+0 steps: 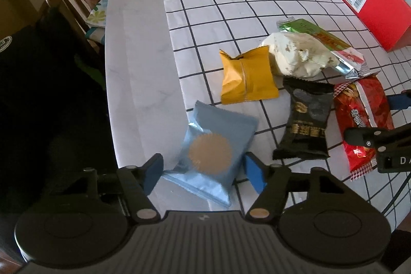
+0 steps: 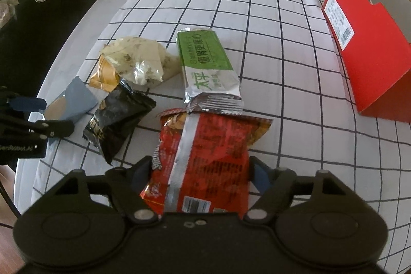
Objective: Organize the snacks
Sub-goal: 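Grasp the blue cookie packet with the left gripper while the right grasps the red chip bag, then carry the blue cookie packet and red chip bag over the red box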
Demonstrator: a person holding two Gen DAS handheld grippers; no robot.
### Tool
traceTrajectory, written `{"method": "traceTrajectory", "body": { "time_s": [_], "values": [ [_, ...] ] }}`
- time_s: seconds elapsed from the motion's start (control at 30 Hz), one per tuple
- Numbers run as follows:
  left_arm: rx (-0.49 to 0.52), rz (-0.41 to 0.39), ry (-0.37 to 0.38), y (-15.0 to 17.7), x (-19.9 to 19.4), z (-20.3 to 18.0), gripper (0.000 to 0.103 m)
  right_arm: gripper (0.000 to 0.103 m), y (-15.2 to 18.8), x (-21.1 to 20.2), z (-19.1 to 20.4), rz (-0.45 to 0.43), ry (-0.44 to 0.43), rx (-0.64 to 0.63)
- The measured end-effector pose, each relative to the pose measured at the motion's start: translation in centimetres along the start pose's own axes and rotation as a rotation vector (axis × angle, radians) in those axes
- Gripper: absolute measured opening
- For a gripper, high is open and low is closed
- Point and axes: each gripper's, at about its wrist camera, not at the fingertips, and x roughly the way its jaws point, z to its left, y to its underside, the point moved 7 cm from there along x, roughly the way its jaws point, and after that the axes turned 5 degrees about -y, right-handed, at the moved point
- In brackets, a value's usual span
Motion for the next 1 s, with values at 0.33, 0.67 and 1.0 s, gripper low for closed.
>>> {"method": "traceTrajectory", "body": {
  "time_s": [0.33, 0.67, 1.0],
  "values": [
    [-0.117, 0.013, -0.029, 0.1, -0.3, -0.2, 0.053, 0.074, 1.1, -1.8, -1.7, -0.008, -0.015, -0.003],
    [-0.248, 0.008, 0.024, 0.4, -1.6, 0.2, 0.052, 0.072, 1.9, -5.1, -4.9, -0.017, -0.083, 0.035],
    [-0.288, -0.032, 0.066, -0.3, -5.1, -1.5, 0.052, 0.072, 1.7, -9.9, -8.0, -0.109, -0.107, 0.081]
  ]
}}
